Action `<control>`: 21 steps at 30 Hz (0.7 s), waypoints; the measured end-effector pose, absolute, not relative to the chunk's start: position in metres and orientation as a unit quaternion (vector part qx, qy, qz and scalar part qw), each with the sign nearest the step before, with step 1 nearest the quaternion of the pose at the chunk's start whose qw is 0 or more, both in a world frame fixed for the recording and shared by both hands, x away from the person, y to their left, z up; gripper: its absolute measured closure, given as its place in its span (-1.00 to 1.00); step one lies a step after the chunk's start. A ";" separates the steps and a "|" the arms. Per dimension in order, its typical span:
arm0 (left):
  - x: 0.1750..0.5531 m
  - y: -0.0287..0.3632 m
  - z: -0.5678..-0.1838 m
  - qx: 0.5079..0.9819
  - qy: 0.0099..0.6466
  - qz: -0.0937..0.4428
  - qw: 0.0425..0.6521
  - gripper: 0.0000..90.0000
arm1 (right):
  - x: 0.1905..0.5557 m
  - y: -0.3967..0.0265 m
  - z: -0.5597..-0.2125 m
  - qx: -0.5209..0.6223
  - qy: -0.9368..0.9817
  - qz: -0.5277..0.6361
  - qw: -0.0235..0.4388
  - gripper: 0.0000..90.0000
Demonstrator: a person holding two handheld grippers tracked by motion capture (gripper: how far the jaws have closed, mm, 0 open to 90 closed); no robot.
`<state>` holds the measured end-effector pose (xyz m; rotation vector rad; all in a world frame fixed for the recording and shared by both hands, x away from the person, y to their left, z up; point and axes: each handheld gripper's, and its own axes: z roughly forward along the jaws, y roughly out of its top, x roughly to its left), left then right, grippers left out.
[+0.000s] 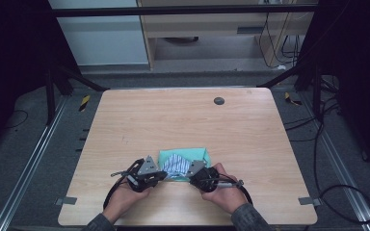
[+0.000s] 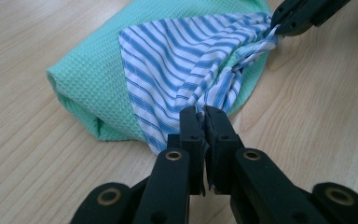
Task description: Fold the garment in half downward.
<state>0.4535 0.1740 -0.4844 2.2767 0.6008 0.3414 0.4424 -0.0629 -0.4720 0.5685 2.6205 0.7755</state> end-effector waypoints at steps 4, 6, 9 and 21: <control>0.453 0.175 -0.486 0.889 0.237 0.131 0.370 0.93 | 0.441 -0.063 -0.475 0.200 0.926 0.269 0.174 0.98; 0.453 0.175 -0.487 0.888 0.238 0.128 0.372 0.93 | 0.441 -0.063 -0.476 0.200 0.926 0.270 0.174 0.98; 0.453 0.176 -0.488 0.889 0.237 0.127 0.371 0.93 | 0.442 -0.063 -0.477 0.201 0.926 0.268 0.173 0.98; 0.448 0.177 -0.489 0.888 0.239 0.122 0.374 0.93 | 0.439 -0.065 -0.478 0.199 0.930 0.261 0.168 1.00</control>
